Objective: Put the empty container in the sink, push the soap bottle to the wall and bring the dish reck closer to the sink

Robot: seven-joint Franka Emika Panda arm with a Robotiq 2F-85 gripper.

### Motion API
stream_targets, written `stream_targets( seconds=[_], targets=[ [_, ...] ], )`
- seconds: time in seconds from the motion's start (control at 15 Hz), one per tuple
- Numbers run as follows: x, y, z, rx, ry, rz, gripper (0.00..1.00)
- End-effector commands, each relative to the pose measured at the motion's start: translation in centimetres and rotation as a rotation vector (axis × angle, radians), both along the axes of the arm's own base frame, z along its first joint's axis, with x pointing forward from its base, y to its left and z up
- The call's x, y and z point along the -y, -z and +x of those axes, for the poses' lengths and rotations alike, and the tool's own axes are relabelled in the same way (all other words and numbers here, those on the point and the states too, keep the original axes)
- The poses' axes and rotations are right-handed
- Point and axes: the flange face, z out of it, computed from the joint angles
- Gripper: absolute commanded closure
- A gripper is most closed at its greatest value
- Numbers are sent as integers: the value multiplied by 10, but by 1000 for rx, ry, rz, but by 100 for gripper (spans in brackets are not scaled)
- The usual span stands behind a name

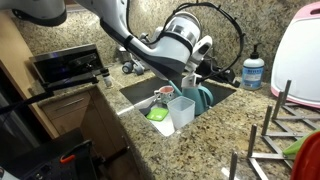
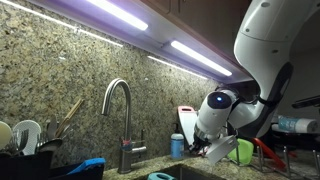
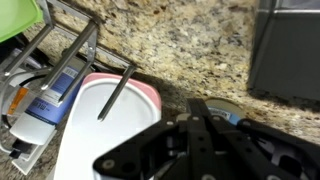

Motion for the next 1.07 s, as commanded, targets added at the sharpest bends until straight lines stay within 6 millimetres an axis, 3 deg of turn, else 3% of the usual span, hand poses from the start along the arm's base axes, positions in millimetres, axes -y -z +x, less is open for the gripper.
stream_targets(
  seconds=[0.0, 0.27, 0.4, 0.8, 0.87, 1.0],
  targets=[
    [-7, -20, -26, 18, -31, 2, 100],
    [-14, -46, -49, 50, -88, 32, 100],
    [-23, -52, -50, 54, -73, 33, 100],
    [-32, -54, -62, 43, -79, 45, 100],
    [-34, -44, -52, 54, -76, 27, 100],
    [-34, -42, -53, 51, -74, 28, 99]
  ],
)
